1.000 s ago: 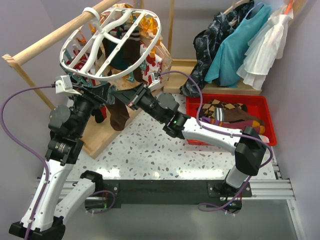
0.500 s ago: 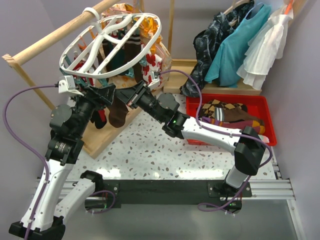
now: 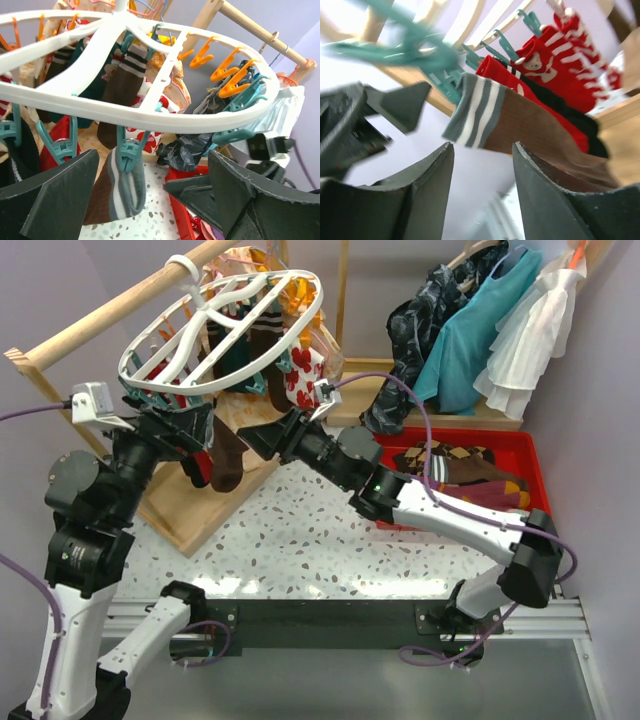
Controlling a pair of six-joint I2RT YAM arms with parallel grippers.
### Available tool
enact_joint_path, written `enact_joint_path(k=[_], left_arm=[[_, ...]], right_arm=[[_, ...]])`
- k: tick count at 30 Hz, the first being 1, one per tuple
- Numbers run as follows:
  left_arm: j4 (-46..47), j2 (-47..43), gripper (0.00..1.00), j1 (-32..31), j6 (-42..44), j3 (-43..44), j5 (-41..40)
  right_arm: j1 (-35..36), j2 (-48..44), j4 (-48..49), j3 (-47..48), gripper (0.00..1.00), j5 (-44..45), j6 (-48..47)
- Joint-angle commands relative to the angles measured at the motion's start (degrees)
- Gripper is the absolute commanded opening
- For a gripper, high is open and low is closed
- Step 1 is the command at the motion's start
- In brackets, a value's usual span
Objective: Clip the socks to the hanger
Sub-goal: Clamp the sock onto the hanger, then open the clamp at the hanger.
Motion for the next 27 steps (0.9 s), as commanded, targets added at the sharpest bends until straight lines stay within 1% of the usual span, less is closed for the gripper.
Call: enact_joint_path(k=[1, 2, 3, 5, 8, 10, 12, 13, 14, 15, 21, 27], left_arm=[[-10.04, 1.81, 0.95, -0.09, 2.65, 7.71, 0.76], [-11.96, 1.99, 0.95, -0.09, 2.91, 8.50, 1.81], [-12.94, 2.16, 0.95, -0.09, 3.00, 9.90, 2.00], [-14.96, 2.87, 0.94, -0.09, 3.09, 11.22, 5.32], [-15.15, 3.39, 0.93, -0.09, 2.57, 12.02, 8.93], [-14.62, 3.83, 0.92, -0.09, 1.69, 12.11, 10.60], [-13.48, 4.45, 0.91, -0.09, 1.16, 12.11, 13.24], [-13.13, 4.80, 0.91, -0.09, 0.64, 12.11, 14.12], [-12.43, 5.15, 0.91, -0.09, 0.37, 12.20, 15.78], [-11.99, 5.76, 0.90, -0.09, 0.19, 12.20, 16.58], [-9.96, 7.17, 0.90, -0.09, -1.21, 12.02, 19.14], [-8.29, 7.52, 0.89, -0.09, -2.09, 11.76, 19.31]], right_arm=[[0.43, -8.39, -7.87, -1.27, 0.56, 0.30, -15.87], [0.26, -9.36, -9.02, -1.44, 0.56, 0.39, -19.37], [0.34, -10.24, -10.94, -1.79, 0.56, 0.47, -20.88], [0.17, -12.35, -12.88, -1.54, 0.56, 0.91, -25.61], [-0.88, -13.59, -15.61, -0.13, 0.56, -0.83, -29.41], [-3.15, -13.41, -15.79, 1.10, 0.56, -3.11, -29.68], [-5.27, -12.71, -17.02, 3.56, 0.56, -7.76, -29.25], [-7.54, -11.66, -17.29, 4.44, 0.55, -9.79, -27.77], [-8.52, -11.31, -17.03, 5.75, 0.54, -13.29, -27.14], [-9.14, -10.95, -16.50, 6.20, 0.54, -14.54, -26.88], [-11.17, -8.49, -14.13, 10.15, 0.54, -20.34, -26.70], [-11.34, -5.86, -8.68, 11.74, 0.53, -22.02, -25.47]])
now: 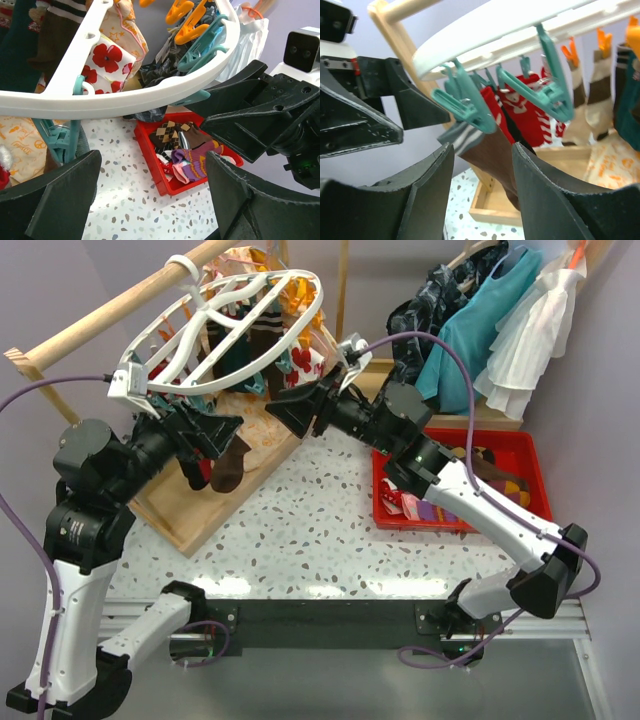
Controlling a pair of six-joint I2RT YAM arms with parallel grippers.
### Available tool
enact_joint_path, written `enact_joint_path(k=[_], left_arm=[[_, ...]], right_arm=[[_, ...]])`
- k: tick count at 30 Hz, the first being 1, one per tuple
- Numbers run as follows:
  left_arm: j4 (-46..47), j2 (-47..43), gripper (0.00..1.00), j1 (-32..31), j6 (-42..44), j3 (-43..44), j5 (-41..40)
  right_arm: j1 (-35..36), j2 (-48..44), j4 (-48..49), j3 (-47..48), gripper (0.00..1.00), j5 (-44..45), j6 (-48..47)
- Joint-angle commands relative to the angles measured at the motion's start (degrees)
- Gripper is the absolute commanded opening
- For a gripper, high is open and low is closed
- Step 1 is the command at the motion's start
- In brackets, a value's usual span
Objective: Clip the socks to the hanger
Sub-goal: Open the clamp at the hanger.
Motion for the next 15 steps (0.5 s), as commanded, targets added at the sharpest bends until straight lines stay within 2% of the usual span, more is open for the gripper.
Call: enact_joint_path(k=[1, 15], left_arm=[[3.86, -0.06, 0.89, -0.09, -1.70, 1.13, 1.72], [2.98, -0.94, 0.89, -0.09, -0.30, -0.18, -0.92]], right_arm=[[-0.35, 1.51, 6.58, 3.00, 0.53, -3.90, 0.80], [-1.05, 7.22, 8.87, 9.41, 0.53, -7.07, 0.72]])
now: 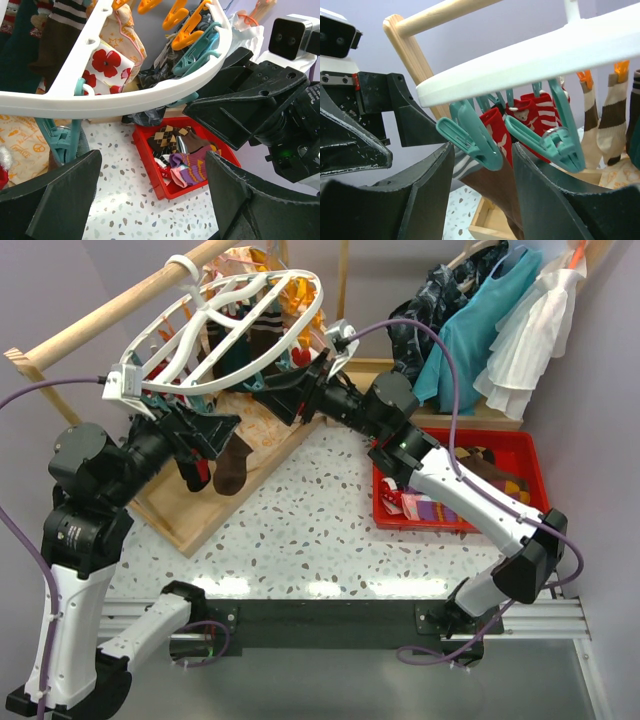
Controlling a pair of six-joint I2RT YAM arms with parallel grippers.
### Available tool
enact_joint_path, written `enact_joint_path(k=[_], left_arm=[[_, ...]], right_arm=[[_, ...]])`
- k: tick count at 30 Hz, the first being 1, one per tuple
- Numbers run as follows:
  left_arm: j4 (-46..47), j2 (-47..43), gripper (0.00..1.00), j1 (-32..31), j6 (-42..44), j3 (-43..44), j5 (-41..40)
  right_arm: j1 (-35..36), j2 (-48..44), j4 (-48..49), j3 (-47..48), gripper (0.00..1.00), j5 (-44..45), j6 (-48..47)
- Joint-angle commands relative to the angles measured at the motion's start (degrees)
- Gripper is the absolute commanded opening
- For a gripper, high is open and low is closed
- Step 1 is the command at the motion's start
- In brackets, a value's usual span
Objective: Clip the socks to the hanger
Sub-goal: Open the clamp at the hanger.
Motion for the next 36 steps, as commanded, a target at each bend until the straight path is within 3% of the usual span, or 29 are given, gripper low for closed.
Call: enact_joint_path(k=[1, 4, 11, 20, 36], left_arm=[[1.93, -0.48, 0.89, -0.09, 0.43, -0.14, -0.74], [2.11, -0.57, 0.89, -0.09, 0.69, -0.05, -1.10], [2.90, -1.18, 0.89, -0.09, 0.52, -0.05, -2.50], [5.27, -1.53, 0.89, -0.09, -0.80, -0.84, -3.91], [6.68, -4.70, 0.86, -0.09, 3.15, -3.48, -10.50]], right_arm=[[-0.40, 1.32, 3.36, 4.16, 0.52, -2.83, -0.24], [-0.31, 2.21, 3.97, 4.87, 0.50, -3.88, -0.15], [-0.14, 3.61, 5.29, 5.31, 0.33, -6.26, 0.64], [4.69, 2.74, 4.60, 3.64, 0.01, -3.02, -4.72], [14.80, 5.10, -9.29, 7.07, 0.00, 9.99, -21.85]])
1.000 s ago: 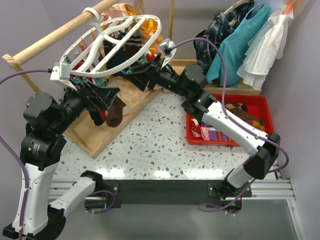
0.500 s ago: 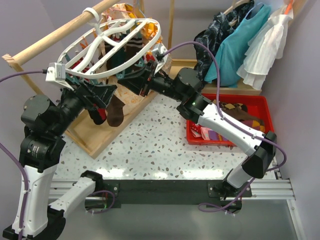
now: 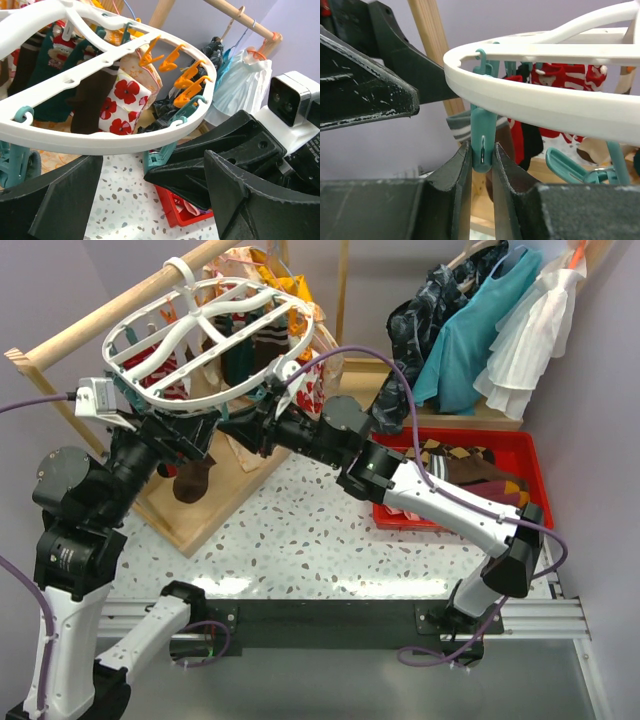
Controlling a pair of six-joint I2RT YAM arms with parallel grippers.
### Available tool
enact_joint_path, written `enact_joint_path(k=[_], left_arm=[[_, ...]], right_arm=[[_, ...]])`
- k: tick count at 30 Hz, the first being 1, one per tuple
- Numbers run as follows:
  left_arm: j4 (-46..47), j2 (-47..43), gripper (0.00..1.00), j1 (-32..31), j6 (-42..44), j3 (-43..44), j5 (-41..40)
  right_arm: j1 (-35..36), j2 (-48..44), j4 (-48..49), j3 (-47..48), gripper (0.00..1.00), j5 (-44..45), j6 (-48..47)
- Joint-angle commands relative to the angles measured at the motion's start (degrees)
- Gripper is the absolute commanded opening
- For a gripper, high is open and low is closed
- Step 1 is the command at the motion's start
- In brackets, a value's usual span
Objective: Clip the socks to the hanger
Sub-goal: Open the clamp at the hanger.
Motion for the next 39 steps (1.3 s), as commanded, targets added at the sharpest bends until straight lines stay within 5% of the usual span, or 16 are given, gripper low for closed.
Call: enact_joint_path(k=[1, 20, 34, 39], left_arm=[[2.18, -0.02, 0.86, -0.09, 2.89, -1.10, -2.70], [3.58, 1.12, 0.72, -0.01, 5.27, -5.14, -3.93], [4.81, 2.09, 0.40, -0.09, 4.21, -5.58, -5.51], [5.08, 1.92, 0.24, -0.09, 4.56, -7.25, -5.60]], right_arm=[[3.02, 1.09, -5.05, 4.16, 0.00, 3.59, -7.32], [7.59, 4.51, -12.97, 9.35, 0.00, 11.77, -16.47], [8.74, 5.13, -14.55, 8.30, 0.00, 14.32, -18.67], [8.74, 3.47, -14.73, 5.67, 0.21, 15.46, -18.41]])
